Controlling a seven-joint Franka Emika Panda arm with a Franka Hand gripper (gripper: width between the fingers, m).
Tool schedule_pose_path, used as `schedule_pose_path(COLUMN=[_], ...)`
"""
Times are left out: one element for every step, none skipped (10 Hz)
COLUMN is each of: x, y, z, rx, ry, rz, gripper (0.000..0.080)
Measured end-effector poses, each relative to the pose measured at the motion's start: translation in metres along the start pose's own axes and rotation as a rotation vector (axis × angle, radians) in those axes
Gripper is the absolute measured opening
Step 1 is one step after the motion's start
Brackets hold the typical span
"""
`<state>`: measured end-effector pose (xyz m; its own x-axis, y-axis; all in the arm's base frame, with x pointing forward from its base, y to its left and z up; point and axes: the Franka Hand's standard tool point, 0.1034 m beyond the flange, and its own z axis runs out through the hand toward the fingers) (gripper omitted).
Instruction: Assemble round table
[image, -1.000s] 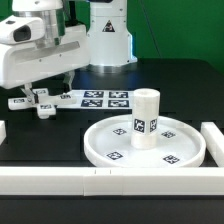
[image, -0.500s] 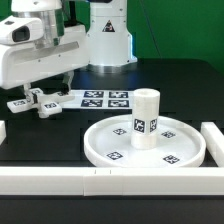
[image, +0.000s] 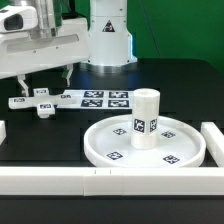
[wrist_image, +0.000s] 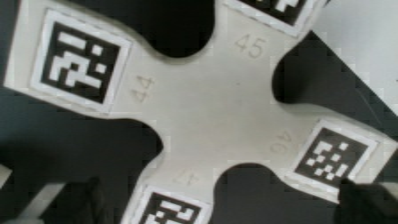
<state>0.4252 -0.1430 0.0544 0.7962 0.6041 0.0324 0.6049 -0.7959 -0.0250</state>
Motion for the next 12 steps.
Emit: schedule_pose_path(x=[0.0,0.0,-0.001,-0.001,-0.001,-0.001,-0.001,-0.001,-0.009,-0.012,-0.013,-0.017], y=[0.0,0.0,-0.003,-0.004,-0.004,-0.004,-0.004,-0.004,-0.002,-0.003,-0.002,-0.003], z=[0.0,0.001,0.003,0.004,0.004,0.004,0.004,0.004,0.008,0.011,0.012,0.014], rx=[0.001,0.002,0.011,0.023,0.022,0.023,0.023,0.024,0.032,0.038,0.028,0.023], ry=[0.0,-0.001,-0.018,-0.027,-0.026,-0.027,-0.027,-0.027,-0.028,-0.033,-0.029,-0.028], rz=[0.0,-0.002,-0.097,-0.129,-0.122,-0.122,-0.122,-0.127,-0.279,-0.313,-0.333,-0.344], gripper=[0.0649,0.0649,0.0649,0.0649,0.0649,0.0649,0.0649,0.0649,0.0649,0.0649,0.0649,0.0649])
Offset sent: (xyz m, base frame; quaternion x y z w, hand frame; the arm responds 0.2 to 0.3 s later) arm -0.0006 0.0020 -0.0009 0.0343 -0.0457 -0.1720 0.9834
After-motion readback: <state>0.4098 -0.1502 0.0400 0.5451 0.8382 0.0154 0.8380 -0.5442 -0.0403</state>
